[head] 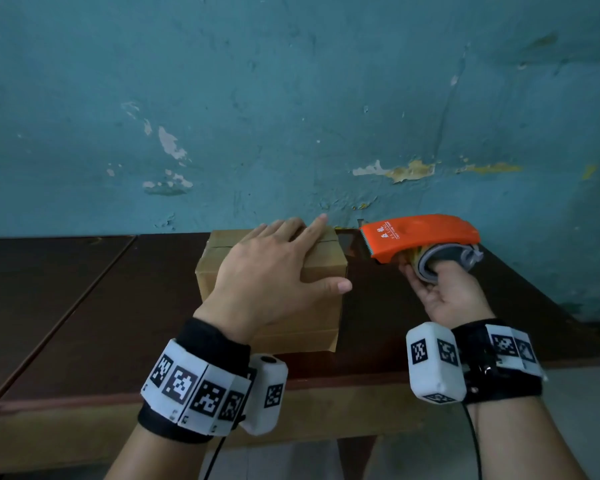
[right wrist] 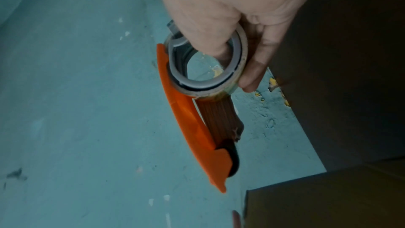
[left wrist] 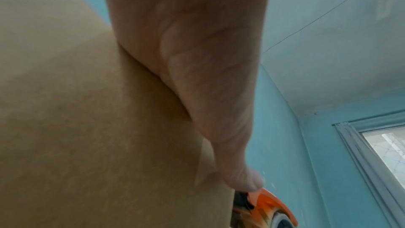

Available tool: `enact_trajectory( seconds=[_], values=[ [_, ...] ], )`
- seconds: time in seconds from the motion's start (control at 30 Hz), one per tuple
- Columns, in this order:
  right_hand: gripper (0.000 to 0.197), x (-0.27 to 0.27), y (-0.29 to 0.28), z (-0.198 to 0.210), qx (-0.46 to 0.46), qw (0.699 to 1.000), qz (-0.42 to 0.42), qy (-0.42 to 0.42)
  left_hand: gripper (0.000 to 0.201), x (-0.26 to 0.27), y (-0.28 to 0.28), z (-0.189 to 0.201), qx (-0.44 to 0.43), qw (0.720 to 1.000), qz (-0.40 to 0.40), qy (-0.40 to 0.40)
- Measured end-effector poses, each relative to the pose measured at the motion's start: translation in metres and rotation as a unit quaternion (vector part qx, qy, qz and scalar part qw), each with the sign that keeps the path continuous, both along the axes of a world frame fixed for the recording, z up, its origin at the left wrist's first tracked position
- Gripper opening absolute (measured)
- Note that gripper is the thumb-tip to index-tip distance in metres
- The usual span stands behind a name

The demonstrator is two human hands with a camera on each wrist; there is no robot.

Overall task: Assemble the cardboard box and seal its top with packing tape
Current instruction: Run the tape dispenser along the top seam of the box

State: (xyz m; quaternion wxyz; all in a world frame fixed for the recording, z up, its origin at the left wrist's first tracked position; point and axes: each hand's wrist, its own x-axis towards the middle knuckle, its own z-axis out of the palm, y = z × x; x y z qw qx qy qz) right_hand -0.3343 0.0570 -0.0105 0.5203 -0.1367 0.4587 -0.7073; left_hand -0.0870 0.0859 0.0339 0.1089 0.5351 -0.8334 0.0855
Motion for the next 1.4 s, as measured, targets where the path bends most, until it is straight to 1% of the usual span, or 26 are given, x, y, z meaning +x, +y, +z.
enact_trajectory(
  seconds=[0.1,0.17,0.23,0.27,0.37,0.5,0.63,0.8,0.97,1.07,1.23,1.3,1.4],
  values=[
    [0.025,0.003,0.000,-0.001,-0.004,1.000,0.001,0.004,0.101,0.003,-0.002,-0.001,-0.005,1.000,0.009,-0.005],
    [0.028,0.004,-0.001,0.000,-0.013,0.999,-0.020,0.040,0.100,0.005,-0.003,-0.001,-0.007,1.000,0.009,-0.003],
    [0.028,0.005,-0.002,0.000,-0.017,0.996,-0.031,0.078,0.099,0.006,-0.003,-0.001,-0.004,1.000,0.007,-0.002],
    [0.028,0.006,-0.003,-0.001,-0.015,0.995,-0.032,0.090,0.099,0.007,-0.004,-0.002,-0.003,1.000,0.006,-0.002],
    [0.037,0.010,-0.004,-0.007,-0.003,0.994,-0.029,0.105,0.099,0.007,-0.003,-0.002,-0.004,1.000,0.006,-0.004],
    [0.029,0.018,-0.003,-0.009,0.011,0.992,-0.025,0.123,0.098,0.007,-0.003,-0.002,-0.009,1.000,0.006,0.006],
    [0.033,0.022,-0.003,-0.010,0.016,0.985,-0.036,0.165,0.098,0.007,-0.005,-0.003,-0.012,1.000,0.006,0.008],
    [0.039,0.026,-0.007,-0.019,0.027,0.973,-0.064,0.222,0.098,0.007,-0.006,-0.004,-0.012,1.000,0.005,0.007],
    [0.036,0.024,-0.005,-0.015,0.006,0.949,-0.092,0.302,0.097,0.006,-0.005,-0.005,-0.018,1.000,0.008,0.006],
    [0.034,0.023,-0.006,-0.012,-0.002,0.936,-0.095,0.340,0.096,0.005,-0.005,-0.005,-0.021,1.000,0.009,0.007],
    [0.035,0.022,-0.007,-0.012,0.003,0.930,-0.089,0.356,0.101,0.005,-0.004,-0.005,-0.017,1.000,0.010,0.000],
    [0.035,0.023,-0.007,-0.015,0.009,0.935,-0.087,0.344,0.101,0.006,-0.004,-0.005,-0.016,1.000,0.011,0.002],
    [0.037,0.026,-0.010,-0.025,0.031,0.951,-0.073,0.297,0.101,0.005,-0.004,-0.005,-0.018,1.000,0.012,0.004]
  ],
)
